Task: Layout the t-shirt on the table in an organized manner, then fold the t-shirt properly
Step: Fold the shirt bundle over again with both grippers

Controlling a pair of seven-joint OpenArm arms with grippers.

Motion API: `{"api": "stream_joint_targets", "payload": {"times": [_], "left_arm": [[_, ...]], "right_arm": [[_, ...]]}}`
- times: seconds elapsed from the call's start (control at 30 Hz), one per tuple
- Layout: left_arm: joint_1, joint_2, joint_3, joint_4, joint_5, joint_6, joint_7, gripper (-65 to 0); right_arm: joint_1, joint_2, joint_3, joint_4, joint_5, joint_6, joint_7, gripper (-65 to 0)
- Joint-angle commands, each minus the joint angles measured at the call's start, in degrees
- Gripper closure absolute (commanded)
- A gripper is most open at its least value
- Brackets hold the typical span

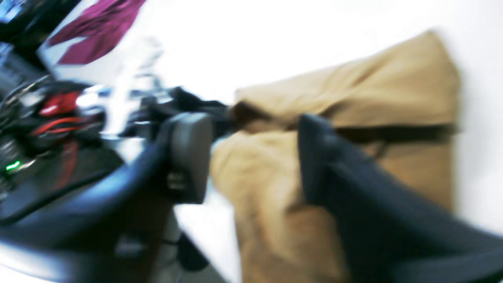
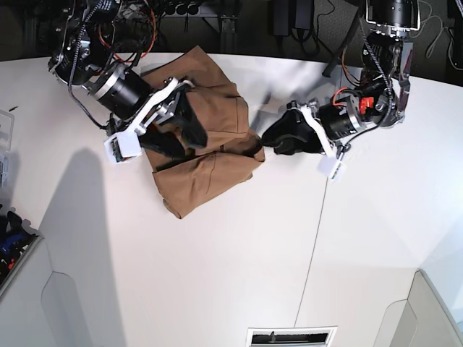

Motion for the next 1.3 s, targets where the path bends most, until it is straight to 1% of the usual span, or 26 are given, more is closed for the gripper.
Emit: {"api": "stream_joint_targets", "payload": {"times": [0.0, 0.03, 0.1, 0.2, 0.33, 0.5, 0.6, 0.67, 0.83, 0.93, 1.0, 1.1, 1.17, 1.27], "left_arm": [[-0.74, -1.07, -0.68, 2.16, -2.23, -1.08, 0.04, -27.3], [-0.74, -1.7, -0.74, 3.19, -2.62, -1.08, 0.83, -25.0], [-0.31, -2.97, -0.63, 5.81, -2.67, -1.08, 1.68, -21.6], [1.07, -4.11, -0.57, 9.73, -2.86, -1.08, 1.64, -21.4], [3.58, -3.89, 0.46, 12.66, -3.06, -1.08, 1.11, -21.4], [3.87, -3.48, 7.04, 12.83, -2.86, -1.08, 0.72, -21.4], [4.33, -1.64, 10.99, 12.81, -0.94, -1.08, 0.2, -21.4], [4.48, -0.35, 12.68, 12.81, 0.61, -1.08, -1.05, -21.4], [4.81, 2.71, 13.2, 12.81, 1.07, -1.08, -1.38, -21.4], [5.64, 3.56, 13.29, 12.81, 1.11, -1.08, -0.74, -21.4], [6.21, 3.52, 13.31, 12.81, 1.29, -1.08, -0.55, -21.4], [7.58, 3.5, 13.31, 12.81, 1.77, -1.08, -0.59, -21.4], [8.74, 3.5, 13.31, 12.81, 1.73, -1.08, -0.57, -21.4], [10.27, 3.52, 13.31, 12.81, 1.68, -1.08, -0.57, -21.4]], "right_arm": [[1.4, 0.31, 1.25, 0.35, -0.28, -0.68, 1.7, -9.6], [2.25, 0.31, 2.19, -0.35, -1.7, -1.03, 2.14, 0.0], [3.67, 0.35, 3.23, -2.43, -4.28, -1.03, 3.91, 0.0], [5.7, 0.31, 3.06, -7.82, -5.25, -1.01, 5.53, 0.0], [9.18, 0.28, 2.75, -16.5, -5.25, -0.98, 5.73, 0.0], [14.62, 0.28, 2.36, -25.49, -5.18, -0.98, 6.4, 0.0], [16.9, 0.24, 0.17, -28.55, -4.02, -0.83, 7.08, 0.0], [18.75, -0.83, -2.36, -29.64, -4.28, -0.37, 7.19, 0.0], [22.73, -5.7, -9.05, -30.01, -6.95, -0.11, 7.23, 0.0], [23.82, -8.28, -12.07, -30.14, -8.96, -0.11, 7.85, 0.0], [24.65, -9.68, -13.42, -30.25, -10.45, -0.11, 8.28, 0.0], [25.64, -10.12, -14.84, -30.18, -9.79, -0.13, 8.44, 0.0], [25.86, -10.12, -14.86, -29.9, -8.66, -0.11, 8.2, 0.0], [25.83, -10.03, -14.16, -28.04, -8.76, -0.13, 7.3, 0.0]]}}
